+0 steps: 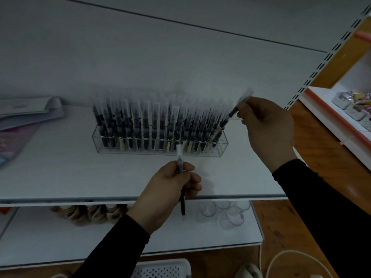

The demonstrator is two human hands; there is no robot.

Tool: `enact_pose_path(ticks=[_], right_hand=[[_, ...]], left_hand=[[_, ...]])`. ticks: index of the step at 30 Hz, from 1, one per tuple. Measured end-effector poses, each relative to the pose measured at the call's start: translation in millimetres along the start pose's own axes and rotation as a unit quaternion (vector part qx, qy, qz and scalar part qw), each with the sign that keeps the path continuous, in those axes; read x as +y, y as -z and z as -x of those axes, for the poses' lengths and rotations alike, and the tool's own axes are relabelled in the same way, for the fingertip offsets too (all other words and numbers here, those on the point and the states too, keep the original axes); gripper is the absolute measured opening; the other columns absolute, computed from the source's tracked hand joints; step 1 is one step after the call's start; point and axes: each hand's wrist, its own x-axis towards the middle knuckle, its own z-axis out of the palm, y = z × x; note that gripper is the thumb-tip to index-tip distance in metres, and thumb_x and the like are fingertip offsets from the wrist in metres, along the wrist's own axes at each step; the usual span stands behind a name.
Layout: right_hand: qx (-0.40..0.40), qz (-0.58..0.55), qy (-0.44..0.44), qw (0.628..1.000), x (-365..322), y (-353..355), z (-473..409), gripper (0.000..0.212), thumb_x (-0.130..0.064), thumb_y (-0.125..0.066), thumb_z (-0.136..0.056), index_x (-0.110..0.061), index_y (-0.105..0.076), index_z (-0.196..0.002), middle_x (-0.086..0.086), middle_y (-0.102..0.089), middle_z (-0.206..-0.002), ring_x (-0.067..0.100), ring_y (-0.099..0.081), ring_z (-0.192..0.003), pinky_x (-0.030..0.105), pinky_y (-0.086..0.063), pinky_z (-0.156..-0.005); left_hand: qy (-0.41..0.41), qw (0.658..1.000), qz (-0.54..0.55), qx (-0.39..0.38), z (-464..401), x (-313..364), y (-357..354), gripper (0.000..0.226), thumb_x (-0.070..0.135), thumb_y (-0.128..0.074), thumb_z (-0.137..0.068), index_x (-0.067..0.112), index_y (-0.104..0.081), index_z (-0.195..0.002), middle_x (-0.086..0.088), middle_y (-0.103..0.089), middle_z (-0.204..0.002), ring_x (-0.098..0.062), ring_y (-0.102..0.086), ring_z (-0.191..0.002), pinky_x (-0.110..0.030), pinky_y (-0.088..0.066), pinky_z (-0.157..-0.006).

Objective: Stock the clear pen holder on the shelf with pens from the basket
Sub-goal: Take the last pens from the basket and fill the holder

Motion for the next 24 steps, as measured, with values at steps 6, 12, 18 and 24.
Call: enact_pose_path(ticks=[6, 12, 18, 24], right_hand=[[-0.020, 0.036, 0.013, 0.999, 0, -2, 3, 0.022, -0.027, -0.060, -0.095, -0.013, -0.072, -0.106, -0.009, -0.067, -0.084, -0.001, -0.062, -0.074, -0.002, -0.041, -0.071], [-0.064, 0.089, 0.027, 0.994, 3, -12, 12, 0.019, -0.024, -0.061, -0.094, -0.011, -0.073, -0.103, -0.011, -0.063, -0.083, -0.005, -0.054, -0.073, -0.007, -0.034, -0.069], [-0.083, 0.101, 0.025, 0.991, 9, -18, 16, 0.019, -0.023, -0.060, -0.095, -0.010, -0.072, -0.102, -0.011, -0.061, -0.081, -0.024, -0.049, -0.069, -0.008, -0.030, -0.064], [-0.087, 0.124, -0.005, 0.988, 12, -16, 21, 0.021, -0.031, -0.061, -0.093, -0.014, -0.073, -0.089, -0.013, -0.062, -0.072, -0.012, -0.052, -0.061, -0.004, -0.034, -0.062]], left_hand=[[-0.009, 1.000, 0.003, -0.003, 1, 2, -1, 0.017, -0.002, -0.042, -0.097, 0.003, -0.058, -0.100, -0.009, -0.068, -0.077, -0.022, -0.065, -0.070, -0.027, -0.056, -0.065], [-0.008, 1.000, -0.001, -0.011, 0, 1, 0, 0.017, -0.002, -0.042, -0.098, 0.003, -0.058, -0.100, -0.008, -0.069, -0.075, -0.021, -0.066, -0.070, -0.027, -0.056, -0.065], [-0.008, 1.000, -0.002, -0.014, 0, 2, 0, 0.017, -0.002, -0.042, -0.098, 0.003, -0.059, -0.100, -0.007, -0.069, -0.075, -0.020, -0.066, -0.069, -0.026, -0.055, -0.064], [-0.007, 1.000, -0.010, -0.019, -1, 0, 1, 0.018, -0.001, -0.042, -0.098, 0.004, -0.059, -0.101, -0.006, -0.070, -0.076, -0.019, -0.067, -0.071, -0.026, -0.055, -0.065]])
